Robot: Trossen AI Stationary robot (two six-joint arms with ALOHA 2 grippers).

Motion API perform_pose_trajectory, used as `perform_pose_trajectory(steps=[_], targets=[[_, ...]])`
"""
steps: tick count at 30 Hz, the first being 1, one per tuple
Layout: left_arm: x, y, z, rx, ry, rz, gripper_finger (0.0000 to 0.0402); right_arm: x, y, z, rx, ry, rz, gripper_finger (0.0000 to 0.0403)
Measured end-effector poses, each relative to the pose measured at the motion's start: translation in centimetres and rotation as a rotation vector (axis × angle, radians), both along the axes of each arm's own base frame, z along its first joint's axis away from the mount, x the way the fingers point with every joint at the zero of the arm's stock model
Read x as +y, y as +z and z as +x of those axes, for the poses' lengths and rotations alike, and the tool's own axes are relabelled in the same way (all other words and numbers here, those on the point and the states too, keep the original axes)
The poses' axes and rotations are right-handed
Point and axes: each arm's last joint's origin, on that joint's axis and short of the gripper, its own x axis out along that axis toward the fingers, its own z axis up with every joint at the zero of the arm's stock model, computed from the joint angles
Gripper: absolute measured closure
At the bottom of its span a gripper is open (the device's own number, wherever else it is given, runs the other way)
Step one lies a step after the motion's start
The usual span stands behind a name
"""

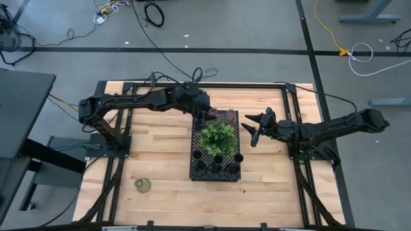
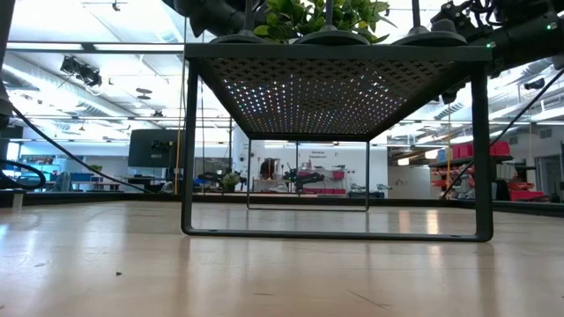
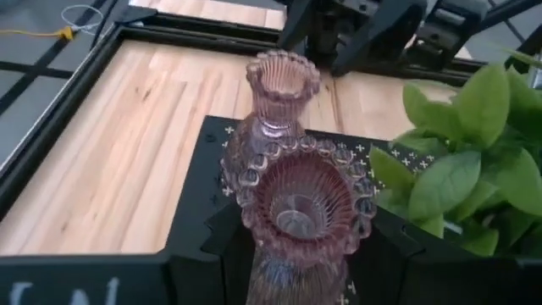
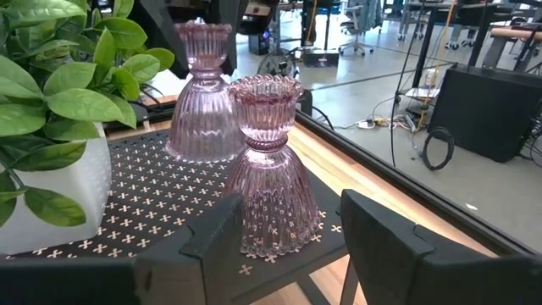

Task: Pick & Place candle stick holders
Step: Align the pink glass candle holder with the other glass candle holder on the shelf

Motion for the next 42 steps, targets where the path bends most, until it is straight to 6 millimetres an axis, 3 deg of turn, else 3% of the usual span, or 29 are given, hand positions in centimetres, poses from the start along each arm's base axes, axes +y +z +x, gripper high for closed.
perform_pose_trajectory(steps=[25, 36, 42], targets=[[-0.26, -0.43, 0.51, 0.004, 0.03, 0.029, 0.0238, 0.0, -0.02, 0.0, 0.002, 0.0, -0.001, 0.0202], [-0.17, -0.4, 0.52, 0.005, 0.064, 0.049, 0.0165, 0.0, -0.02, 0.0, 0.004, 0.001, -0.004, 0.0202], [-0.12, -0.42, 0.5, 0.01, 0.078, 0.063, 0.016, 0.0, -0.02, 0.0, 0.005, 0.001, -0.005, 0.0202]])
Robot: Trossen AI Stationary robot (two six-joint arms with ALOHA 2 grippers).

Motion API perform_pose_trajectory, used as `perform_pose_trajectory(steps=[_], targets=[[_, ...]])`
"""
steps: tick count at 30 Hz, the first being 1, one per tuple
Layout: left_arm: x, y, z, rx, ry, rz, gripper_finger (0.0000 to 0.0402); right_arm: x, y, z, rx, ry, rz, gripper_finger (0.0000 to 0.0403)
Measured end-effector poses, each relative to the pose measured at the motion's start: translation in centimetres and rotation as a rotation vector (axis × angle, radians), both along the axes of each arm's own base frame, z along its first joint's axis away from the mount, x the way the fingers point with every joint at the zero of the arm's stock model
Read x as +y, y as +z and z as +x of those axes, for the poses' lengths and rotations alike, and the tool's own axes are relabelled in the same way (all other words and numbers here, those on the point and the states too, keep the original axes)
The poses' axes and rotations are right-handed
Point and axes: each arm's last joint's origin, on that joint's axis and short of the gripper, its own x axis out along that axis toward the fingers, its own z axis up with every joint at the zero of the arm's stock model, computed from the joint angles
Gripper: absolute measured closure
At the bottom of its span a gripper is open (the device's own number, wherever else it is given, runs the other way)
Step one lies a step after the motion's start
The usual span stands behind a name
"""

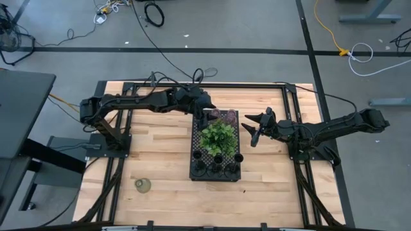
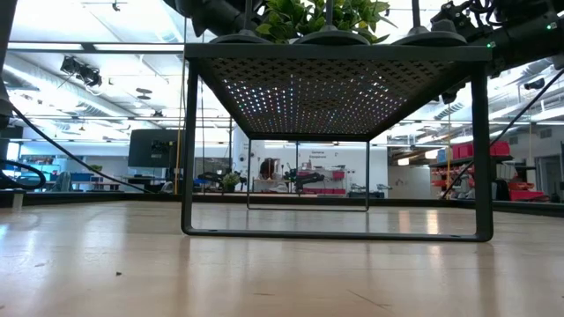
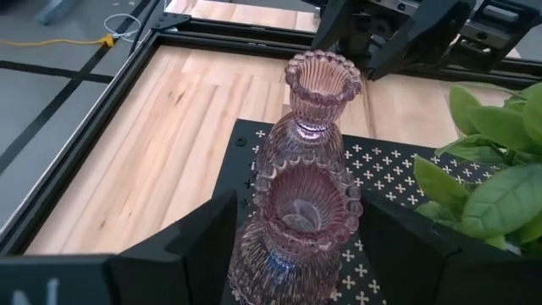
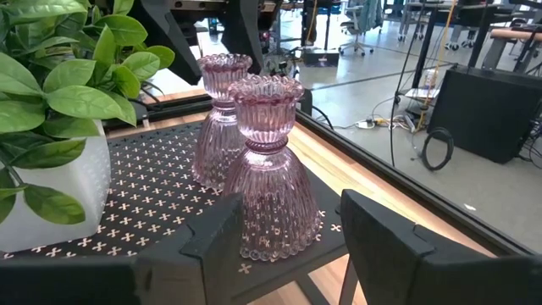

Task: Pick & Place candle stick holders
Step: Align the pink glass candle holder with the other glass candle holder on the shelf, then align the green glass candle holder with the other glass candle holders on the shelf

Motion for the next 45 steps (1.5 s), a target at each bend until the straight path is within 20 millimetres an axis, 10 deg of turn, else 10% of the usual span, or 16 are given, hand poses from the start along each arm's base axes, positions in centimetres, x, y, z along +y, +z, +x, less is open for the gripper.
perform_pose_trajectory(steps=[15, 31, 45], targets=[[-0.4, 3.2, -2.4, -0.052, -0.002, 0.045, 0.0163, 0.0, -0.1, 0.0, 0.01, -0.006, -0.005, 0.0202], [-3.2, 7.4, -12.6, 0.176, 0.05, -0.075, 0.0163, 0.0, -0.1, 0.0, 0.007, -0.006, -0.002, 0.0202], [-8.7, 7.1, -17.9, 0.456, 0.06, -0.344, 0.0163, 0.0, 0.0, 0.0, -0.005, -0.008, 0.004, 0.0202]])
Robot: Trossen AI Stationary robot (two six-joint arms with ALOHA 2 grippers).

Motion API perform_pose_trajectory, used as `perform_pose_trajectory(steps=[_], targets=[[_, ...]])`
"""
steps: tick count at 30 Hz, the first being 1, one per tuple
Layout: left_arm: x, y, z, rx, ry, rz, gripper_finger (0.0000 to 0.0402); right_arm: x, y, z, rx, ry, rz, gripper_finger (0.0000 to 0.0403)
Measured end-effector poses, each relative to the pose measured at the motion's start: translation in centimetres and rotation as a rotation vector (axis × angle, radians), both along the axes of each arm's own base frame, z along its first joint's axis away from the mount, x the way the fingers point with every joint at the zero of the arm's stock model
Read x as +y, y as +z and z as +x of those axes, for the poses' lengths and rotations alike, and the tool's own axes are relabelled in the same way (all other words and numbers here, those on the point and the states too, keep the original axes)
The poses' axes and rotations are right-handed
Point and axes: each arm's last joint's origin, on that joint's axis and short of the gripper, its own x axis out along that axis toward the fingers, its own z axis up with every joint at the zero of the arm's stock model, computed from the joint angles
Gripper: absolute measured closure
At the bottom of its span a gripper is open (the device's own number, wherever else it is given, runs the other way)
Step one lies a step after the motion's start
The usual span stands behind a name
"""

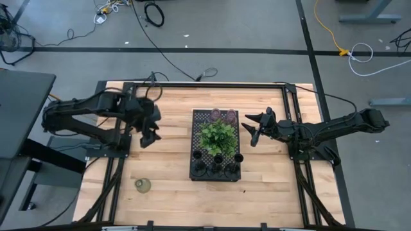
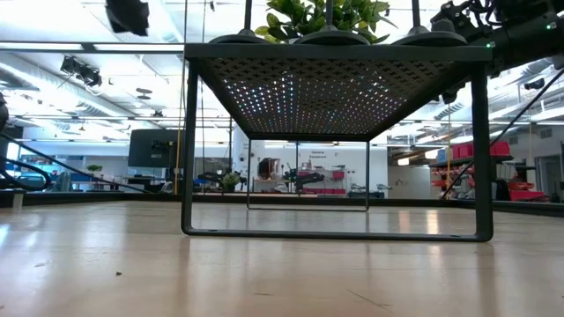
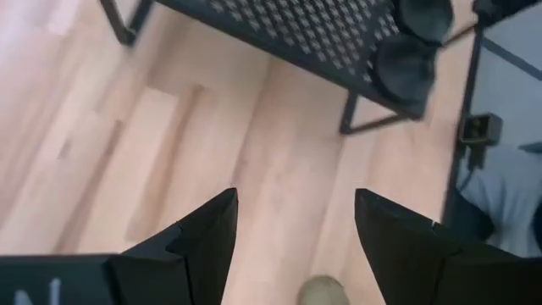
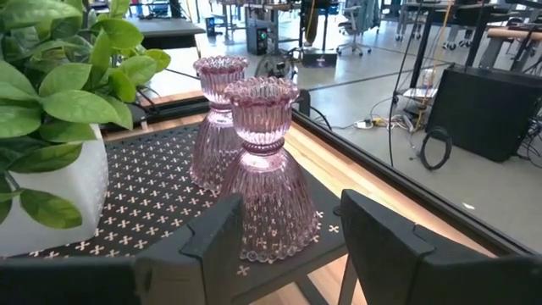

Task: Pick & Place candle stick holders
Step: Align the green glass candle holder with the other glass candle holders on the shelf

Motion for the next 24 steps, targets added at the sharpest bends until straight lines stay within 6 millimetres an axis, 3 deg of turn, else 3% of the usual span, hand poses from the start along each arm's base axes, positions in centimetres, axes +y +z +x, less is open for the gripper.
perform_pose_trajectory(steps=[17, 24], targets=[[-9.0, -0.3, -3.3, 0.033, 0.086, -0.015, 0.0163, 0.0, 0.0, 0.0, 0.0, -0.001, 0.003, 0.0202], [-13.2, -1.3, -4.5, 0.038, 0.114, -0.032, 0.0163, 0.0, 0.0, 0.0, -0.005, 0.0, 0.009, 0.0202]])
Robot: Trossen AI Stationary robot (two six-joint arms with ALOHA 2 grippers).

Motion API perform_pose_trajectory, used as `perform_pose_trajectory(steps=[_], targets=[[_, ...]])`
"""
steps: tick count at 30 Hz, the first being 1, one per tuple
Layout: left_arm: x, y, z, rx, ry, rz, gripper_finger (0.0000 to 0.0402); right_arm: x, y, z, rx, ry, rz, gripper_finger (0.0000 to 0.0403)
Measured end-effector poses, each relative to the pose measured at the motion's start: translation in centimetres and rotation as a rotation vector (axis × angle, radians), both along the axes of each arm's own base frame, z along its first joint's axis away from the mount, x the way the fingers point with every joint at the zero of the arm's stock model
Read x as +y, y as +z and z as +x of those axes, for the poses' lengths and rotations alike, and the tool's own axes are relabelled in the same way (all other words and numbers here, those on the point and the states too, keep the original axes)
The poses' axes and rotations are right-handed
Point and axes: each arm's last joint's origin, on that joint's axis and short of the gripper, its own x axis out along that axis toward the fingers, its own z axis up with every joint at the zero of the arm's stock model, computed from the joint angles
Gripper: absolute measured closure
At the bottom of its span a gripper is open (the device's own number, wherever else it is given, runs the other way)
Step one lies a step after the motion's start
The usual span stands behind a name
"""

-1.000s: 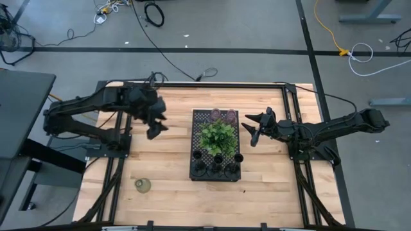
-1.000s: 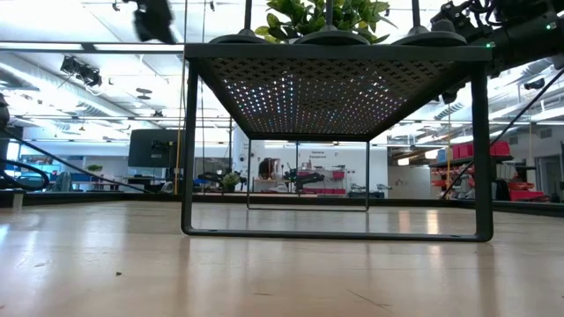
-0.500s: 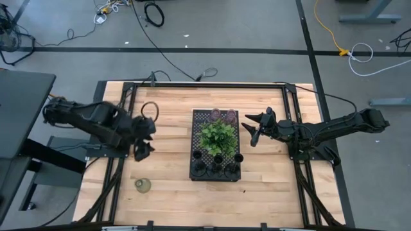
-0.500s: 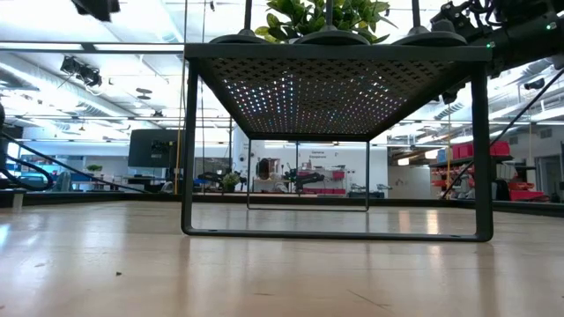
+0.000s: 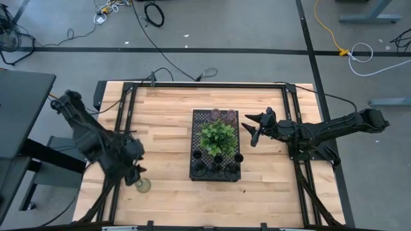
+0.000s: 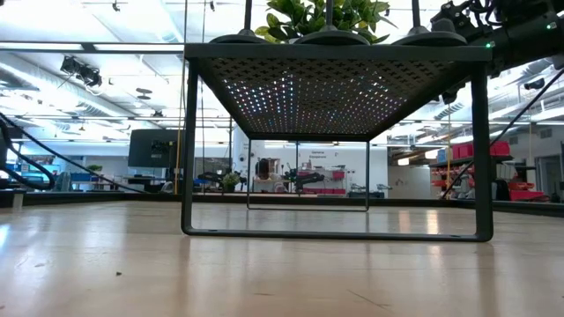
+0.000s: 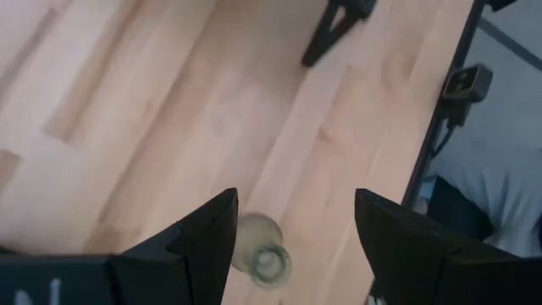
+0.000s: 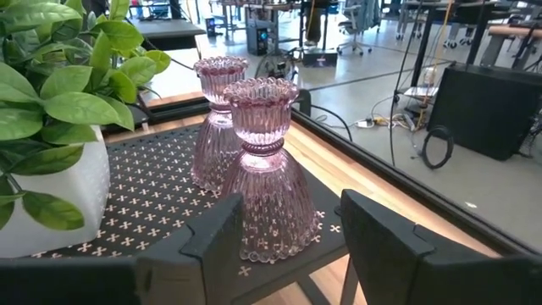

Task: Pick & Place candle stick holders
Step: Align the green glass candle holder with the other glass candle holders on the shelf

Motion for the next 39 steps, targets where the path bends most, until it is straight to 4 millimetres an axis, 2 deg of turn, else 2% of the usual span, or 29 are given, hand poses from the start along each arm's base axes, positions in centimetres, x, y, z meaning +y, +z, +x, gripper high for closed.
perform_pose_trajectory(steps=[10, 19, 27, 32, 39], targets=[[-6.2, -3.5, -1.0, 0.137, 0.08, -0.016, 0.0163, 0.0, 0.0, 0.0, -0.003, 0.006, 0.006, 0.0202], [-10.3, -7.3, -2.1, 0.251, 0.224, 0.013, 0.0163, 0.0, 0.0, 0.0, -0.001, 0.005, 0.005, 0.0202], [-12.7, -10.8, -2.2, 0.288, 0.336, 0.086, 0.0163, 0.0, 0.0, 0.0, 0.0, 0.005, 0.005, 0.0202], [-14.0, -12.8, -1.8, 0.307, 0.345, 0.111, 0.0163, 0.0, 0.0, 0.0, 0.0, 0.005, 0.005, 0.0202], [-14.8, -15.2, -1.4, 0.304, 0.383, 0.187, 0.0163, 0.0, 0.0, 0.0, 0.001, 0.006, 0.003, 0.0202]])
